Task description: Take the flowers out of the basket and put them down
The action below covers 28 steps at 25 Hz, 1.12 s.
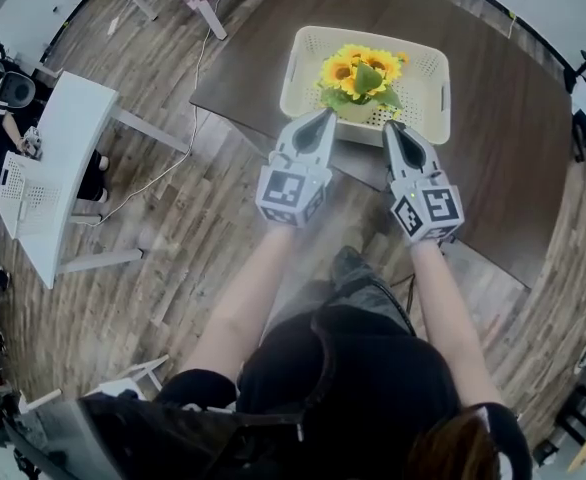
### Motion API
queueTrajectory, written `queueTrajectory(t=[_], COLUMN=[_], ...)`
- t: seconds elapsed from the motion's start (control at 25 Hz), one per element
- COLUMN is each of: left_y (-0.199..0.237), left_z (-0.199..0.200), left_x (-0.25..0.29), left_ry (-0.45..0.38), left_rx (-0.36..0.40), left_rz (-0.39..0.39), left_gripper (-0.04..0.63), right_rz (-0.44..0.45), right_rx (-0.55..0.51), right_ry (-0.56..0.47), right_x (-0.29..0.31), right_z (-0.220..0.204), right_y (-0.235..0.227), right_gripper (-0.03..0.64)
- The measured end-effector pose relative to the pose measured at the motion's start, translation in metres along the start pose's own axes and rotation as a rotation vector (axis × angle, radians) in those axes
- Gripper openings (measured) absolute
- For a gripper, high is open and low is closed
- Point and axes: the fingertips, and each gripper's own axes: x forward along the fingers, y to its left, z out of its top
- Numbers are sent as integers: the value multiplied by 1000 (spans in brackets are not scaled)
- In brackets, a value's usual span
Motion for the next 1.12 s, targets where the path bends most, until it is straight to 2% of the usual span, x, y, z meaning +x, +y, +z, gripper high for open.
queueTrajectory(t=[1.12], left_y=[42], left_z=[42], left_x=[62], left_ry=[-59], left_rx=[45], left_rz=[63], left_gripper=[6], right_rz=[26], right_rx=[-37], right_ry=[29], right_x=[58], right_z=[38], right_y=[-63], right_gripper=[2])
